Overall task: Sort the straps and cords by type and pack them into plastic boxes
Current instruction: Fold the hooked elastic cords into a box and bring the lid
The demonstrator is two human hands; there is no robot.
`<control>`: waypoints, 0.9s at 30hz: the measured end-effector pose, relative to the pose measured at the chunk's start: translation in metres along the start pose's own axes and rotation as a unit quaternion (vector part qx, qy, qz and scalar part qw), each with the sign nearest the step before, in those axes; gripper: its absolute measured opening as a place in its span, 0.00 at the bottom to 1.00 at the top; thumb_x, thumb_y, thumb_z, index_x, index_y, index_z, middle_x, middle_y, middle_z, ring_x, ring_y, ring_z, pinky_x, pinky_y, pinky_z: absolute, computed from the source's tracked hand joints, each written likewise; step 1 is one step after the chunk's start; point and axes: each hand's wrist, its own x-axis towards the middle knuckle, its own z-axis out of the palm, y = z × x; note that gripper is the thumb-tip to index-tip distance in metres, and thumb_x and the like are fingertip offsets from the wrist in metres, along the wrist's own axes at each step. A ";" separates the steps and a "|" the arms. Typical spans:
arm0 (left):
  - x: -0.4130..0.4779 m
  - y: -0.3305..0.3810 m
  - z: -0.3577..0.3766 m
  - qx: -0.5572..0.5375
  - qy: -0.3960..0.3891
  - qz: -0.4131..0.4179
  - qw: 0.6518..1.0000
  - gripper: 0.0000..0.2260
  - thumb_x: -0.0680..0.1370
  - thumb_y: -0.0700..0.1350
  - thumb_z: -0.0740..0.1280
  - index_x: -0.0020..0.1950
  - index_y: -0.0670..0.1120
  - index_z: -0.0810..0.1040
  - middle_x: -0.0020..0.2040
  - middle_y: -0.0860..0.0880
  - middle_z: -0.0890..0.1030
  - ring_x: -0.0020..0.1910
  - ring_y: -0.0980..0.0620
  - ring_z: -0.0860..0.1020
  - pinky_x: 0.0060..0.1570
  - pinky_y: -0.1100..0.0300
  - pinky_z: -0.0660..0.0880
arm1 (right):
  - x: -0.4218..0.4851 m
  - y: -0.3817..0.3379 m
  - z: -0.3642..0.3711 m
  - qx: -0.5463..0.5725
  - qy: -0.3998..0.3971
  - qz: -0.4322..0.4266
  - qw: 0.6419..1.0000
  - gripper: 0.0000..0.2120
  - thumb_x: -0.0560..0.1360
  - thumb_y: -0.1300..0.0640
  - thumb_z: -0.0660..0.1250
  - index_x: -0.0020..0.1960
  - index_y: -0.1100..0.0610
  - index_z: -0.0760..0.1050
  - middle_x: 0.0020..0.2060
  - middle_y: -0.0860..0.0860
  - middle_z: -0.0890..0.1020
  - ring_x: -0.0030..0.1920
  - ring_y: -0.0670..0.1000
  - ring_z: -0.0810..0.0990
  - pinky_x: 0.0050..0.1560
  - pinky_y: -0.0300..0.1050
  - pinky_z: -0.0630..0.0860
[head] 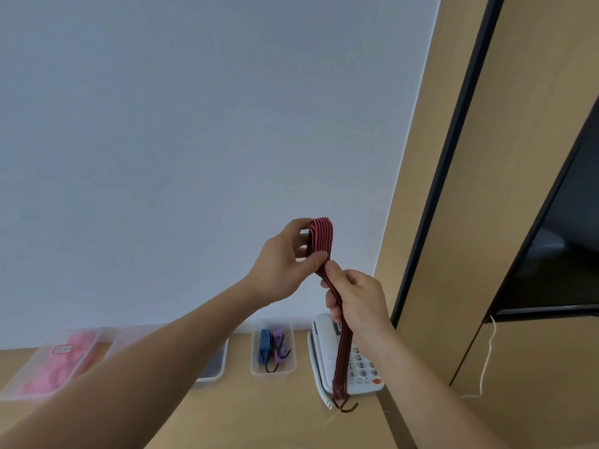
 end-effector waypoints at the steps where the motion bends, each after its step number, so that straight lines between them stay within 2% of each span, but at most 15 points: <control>1: -0.002 -0.003 0.000 0.058 0.005 0.030 0.998 0.20 0.78 0.44 0.70 0.68 0.51 0.69 0.56 0.50 0.83 0.49 0.55 0.83 0.46 0.59 0.80 | -0.001 -0.001 0.000 0.008 0.001 0.004 1.000 0.24 0.78 0.40 0.63 0.40 0.61 0.79 0.25 0.52 0.77 0.22 0.48 0.70 0.23 0.38 0.66; 4: -0.007 -0.007 0.003 0.220 0.002 0.146 0.964 0.20 0.78 0.48 0.68 0.70 0.51 0.70 0.55 0.53 0.83 0.47 0.50 0.83 0.46 0.52 0.80 | -0.002 -0.005 0.000 0.037 -0.010 0.024 0.999 0.32 0.76 0.31 0.55 0.39 0.58 0.81 0.27 0.53 0.77 0.23 0.49 0.70 0.25 0.40 0.67; 6: -0.008 -0.009 0.003 0.286 0.014 0.228 0.931 0.19 0.78 0.46 0.68 0.69 0.48 0.74 0.54 0.53 0.84 0.43 0.50 0.82 0.40 0.52 0.80 | -0.003 -0.005 0.000 0.042 -0.016 0.031 0.999 0.34 0.70 0.26 0.55 0.37 0.56 0.81 0.28 0.55 0.78 0.24 0.50 0.71 0.25 0.41 0.68; 8: -0.008 -0.012 0.002 0.318 0.024 0.293 0.901 0.17 0.77 0.41 0.71 0.66 0.43 0.78 0.58 0.49 0.84 0.46 0.48 0.84 0.38 0.52 0.82 | -0.003 -0.004 -0.001 0.039 -0.025 0.034 0.998 0.36 0.67 0.24 0.57 0.38 0.57 0.82 0.29 0.55 0.80 0.24 0.50 0.72 0.25 0.41 0.68; 10: -0.008 -0.019 0.000 0.349 0.021 0.346 0.871 0.16 0.77 0.38 0.70 0.65 0.40 0.79 0.62 0.45 0.81 0.54 0.45 0.83 0.48 0.50 0.82 | -0.002 -0.003 -0.001 0.028 -0.033 0.032 0.999 0.35 0.69 0.25 0.60 0.40 0.57 0.83 0.29 0.54 0.80 0.25 0.49 0.72 0.26 0.40 0.69; 12: -0.007 -0.026 -0.002 0.356 0.020 0.370 0.858 0.16 0.77 0.36 0.67 0.65 0.39 0.79 0.65 0.43 0.79 0.60 0.44 0.81 0.58 0.50 0.79 | -0.003 -0.004 -0.001 0.032 -0.038 0.026 0.998 0.30 0.71 0.29 0.63 0.39 0.56 0.84 0.30 0.53 0.81 0.25 0.49 0.71 0.26 0.39 0.69; 13: -0.008 -0.030 -0.003 0.341 0.017 0.360 0.868 0.17 0.76 0.34 0.68 0.66 0.39 0.78 0.66 0.43 0.78 0.62 0.44 0.80 0.61 0.51 0.78 | -0.003 -0.004 0.000 0.045 -0.040 0.022 0.998 0.28 0.70 0.31 0.65 0.39 0.56 0.84 0.30 0.53 0.80 0.25 0.48 0.71 0.26 0.39 0.69; 15: -0.010 -0.031 -0.004 0.269 0.011 0.271 0.924 0.24 0.75 0.30 0.67 0.70 0.42 0.74 0.72 0.46 0.73 0.66 0.49 0.77 0.61 0.58 0.76 | -0.003 -0.004 0.001 0.060 -0.039 0.010 0.997 0.26 0.69 0.35 0.68 0.43 0.60 0.81 0.31 0.52 0.81 0.26 0.48 0.71 0.27 0.39 0.68; 17: -0.010 -0.028 -0.004 0.137 0.006 0.104 0.985 0.28 0.75 0.32 0.65 0.75 0.45 0.67 0.75 0.49 0.68 0.68 0.54 0.73 0.63 0.62 0.74 | -0.003 -0.006 0.002 0.057 -0.031 -0.004 0.998 0.21 0.73 0.40 0.68 0.44 0.60 0.78 0.31 0.51 0.81 0.25 0.47 0.70 0.27 0.39 0.67; 18: -0.009 -0.023 -0.004 0.032 -0.001 -0.002 0.999 0.29 0.76 0.34 0.66 0.76 0.45 0.65 0.74 0.48 0.70 0.69 0.53 0.73 0.65 0.59 0.74 | -0.003 -0.007 0.003 0.056 -0.027 -0.012 0.998 0.17 0.75 0.43 0.68 0.44 0.59 0.78 0.31 0.51 0.81 0.25 0.47 0.70 0.27 0.39 0.67; 20: -0.005 -0.014 -0.007 -0.168 -0.035 -0.175 0.970 0.24 0.75 0.45 0.67 0.71 0.43 0.71 0.64 0.44 0.80 0.63 0.47 0.78 0.64 0.49 0.75 | -0.003 -0.007 0.005 0.053 -0.021 -0.024 0.998 0.14 0.77 0.48 0.67 0.44 0.59 0.78 0.31 0.51 0.82 0.25 0.47 0.71 0.27 0.38 0.68; 21: -0.004 -0.010 -0.009 -0.217 -0.072 -0.212 0.950 0.21 0.75 0.51 0.65 0.64 0.41 0.76 0.56 0.43 0.83 0.58 0.46 0.81 0.62 0.47 0.76 | -0.003 -0.007 0.006 0.047 -0.020 -0.028 0.998 0.14 0.77 0.49 0.68 0.44 0.60 0.78 0.31 0.51 0.82 0.25 0.47 0.71 0.27 0.37 0.68; 23: -0.006 -0.002 -0.009 -0.243 -0.129 -0.207 0.939 0.22 0.76 0.55 0.64 0.55 0.37 0.80 0.44 0.42 0.84 0.48 0.45 0.82 0.57 0.48 0.78 | -0.005 -0.007 0.009 0.032 -0.021 -0.035 0.999 0.14 0.77 0.49 0.68 0.43 0.61 0.77 0.31 0.51 0.81 0.25 0.47 0.70 0.27 0.38 0.68; 25: -0.006 0.002 -0.007 -0.251 -0.105 -0.188 0.944 0.21 0.77 0.52 0.67 0.59 0.34 0.77 0.46 0.41 0.84 0.48 0.41 0.83 0.58 0.44 0.78 | -0.006 -0.006 0.010 0.019 -0.014 -0.032 0.999 0.15 0.76 0.48 0.69 0.43 0.61 0.77 0.30 0.51 0.81 0.25 0.47 0.71 0.27 0.38 0.68; 27: -0.004 0.004 -0.008 -0.238 -0.043 -0.170 0.955 0.17 0.79 0.46 0.69 0.63 0.38 0.74 0.52 0.41 0.85 0.53 0.38 0.83 0.61 0.40 0.76 | -0.005 -0.006 0.009 0.001 -0.003 -0.023 1.000 0.18 0.76 0.47 0.69 0.43 0.63 0.77 0.28 0.51 0.80 0.25 0.48 0.71 0.26 0.39 0.68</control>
